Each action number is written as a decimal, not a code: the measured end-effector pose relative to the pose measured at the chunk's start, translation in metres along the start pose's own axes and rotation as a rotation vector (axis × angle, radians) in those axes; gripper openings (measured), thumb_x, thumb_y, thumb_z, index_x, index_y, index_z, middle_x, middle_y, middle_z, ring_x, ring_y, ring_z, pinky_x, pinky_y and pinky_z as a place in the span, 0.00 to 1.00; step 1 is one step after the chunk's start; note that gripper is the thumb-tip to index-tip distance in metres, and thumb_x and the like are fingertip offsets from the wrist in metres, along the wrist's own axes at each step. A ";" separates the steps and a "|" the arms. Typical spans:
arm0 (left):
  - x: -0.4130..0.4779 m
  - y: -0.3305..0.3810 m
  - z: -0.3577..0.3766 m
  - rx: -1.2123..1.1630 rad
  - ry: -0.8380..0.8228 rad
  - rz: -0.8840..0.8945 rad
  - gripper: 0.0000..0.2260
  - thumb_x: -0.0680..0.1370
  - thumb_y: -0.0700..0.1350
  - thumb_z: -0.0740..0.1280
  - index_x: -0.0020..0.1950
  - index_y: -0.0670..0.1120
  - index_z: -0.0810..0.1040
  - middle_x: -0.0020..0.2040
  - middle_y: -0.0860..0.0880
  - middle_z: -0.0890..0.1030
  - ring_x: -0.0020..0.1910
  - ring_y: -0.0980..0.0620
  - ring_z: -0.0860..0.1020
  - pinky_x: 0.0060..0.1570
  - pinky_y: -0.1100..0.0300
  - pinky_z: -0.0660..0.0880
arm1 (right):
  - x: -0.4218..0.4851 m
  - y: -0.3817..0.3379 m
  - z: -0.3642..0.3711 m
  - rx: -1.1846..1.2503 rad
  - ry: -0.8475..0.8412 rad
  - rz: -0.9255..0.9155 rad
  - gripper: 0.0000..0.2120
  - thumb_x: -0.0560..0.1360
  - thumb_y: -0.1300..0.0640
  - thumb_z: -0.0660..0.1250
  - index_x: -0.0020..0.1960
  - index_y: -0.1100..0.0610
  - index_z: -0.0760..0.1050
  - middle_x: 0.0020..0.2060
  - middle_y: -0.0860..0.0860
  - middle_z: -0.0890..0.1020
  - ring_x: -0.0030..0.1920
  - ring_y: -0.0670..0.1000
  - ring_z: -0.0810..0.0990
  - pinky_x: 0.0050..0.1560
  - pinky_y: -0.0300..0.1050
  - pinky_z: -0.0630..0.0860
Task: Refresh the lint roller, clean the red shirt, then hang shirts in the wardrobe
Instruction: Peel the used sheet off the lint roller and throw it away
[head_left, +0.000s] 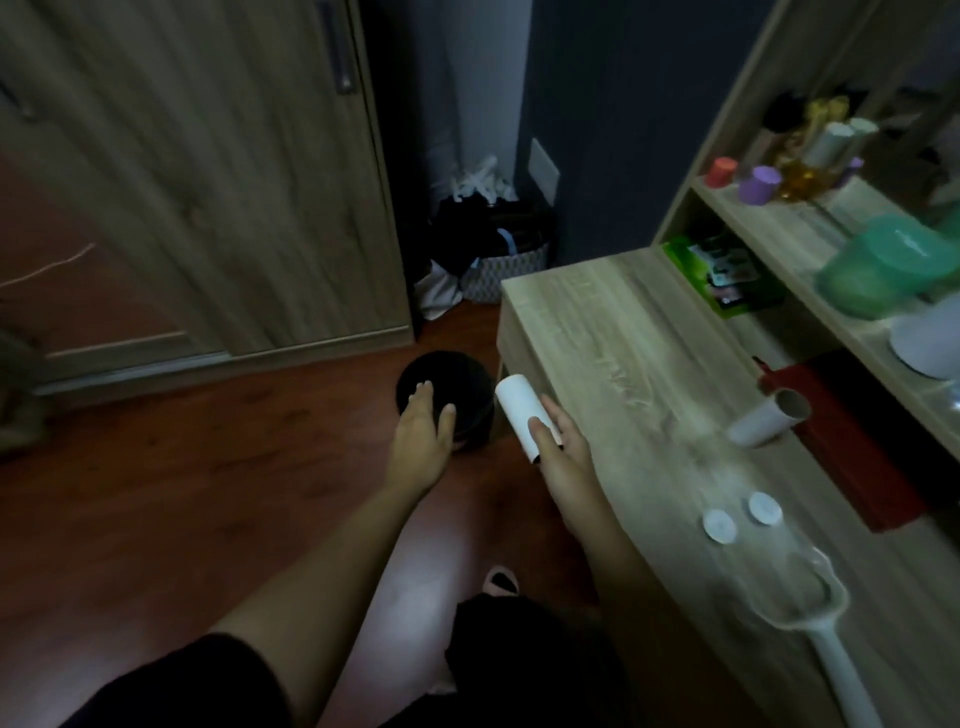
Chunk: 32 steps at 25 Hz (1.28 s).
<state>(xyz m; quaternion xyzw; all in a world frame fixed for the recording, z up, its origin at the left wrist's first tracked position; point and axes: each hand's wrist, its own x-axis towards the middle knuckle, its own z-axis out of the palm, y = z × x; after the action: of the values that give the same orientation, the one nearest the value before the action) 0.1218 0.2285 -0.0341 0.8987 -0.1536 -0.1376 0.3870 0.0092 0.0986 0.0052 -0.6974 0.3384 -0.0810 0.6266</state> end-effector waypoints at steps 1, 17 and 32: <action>0.015 -0.007 -0.003 0.007 -0.008 -0.021 0.25 0.81 0.48 0.56 0.75 0.38 0.56 0.76 0.40 0.59 0.75 0.45 0.57 0.71 0.57 0.55 | 0.012 -0.002 0.009 -0.026 -0.017 0.006 0.24 0.74 0.45 0.61 0.69 0.45 0.66 0.68 0.48 0.71 0.66 0.49 0.71 0.67 0.48 0.68; 0.284 -0.161 0.022 0.117 -0.127 -0.337 0.27 0.80 0.49 0.59 0.74 0.36 0.57 0.74 0.37 0.61 0.74 0.40 0.61 0.71 0.53 0.58 | 0.300 0.062 0.144 -0.245 -0.252 0.302 0.24 0.74 0.47 0.62 0.69 0.45 0.64 0.65 0.51 0.73 0.54 0.51 0.74 0.58 0.53 0.75; 0.393 -0.410 0.227 0.002 -0.157 -0.637 0.24 0.81 0.45 0.58 0.73 0.38 0.56 0.64 0.32 0.73 0.58 0.33 0.75 0.52 0.45 0.73 | 0.460 0.330 0.272 -0.437 -0.268 0.322 0.30 0.78 0.50 0.60 0.75 0.54 0.53 0.73 0.58 0.61 0.69 0.58 0.66 0.64 0.50 0.69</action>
<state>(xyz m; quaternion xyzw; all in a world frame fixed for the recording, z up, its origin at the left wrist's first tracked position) 0.4683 0.1976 -0.5373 0.8887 0.1057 -0.3203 0.3105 0.3821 0.0624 -0.4992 -0.7576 0.3681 0.1868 0.5056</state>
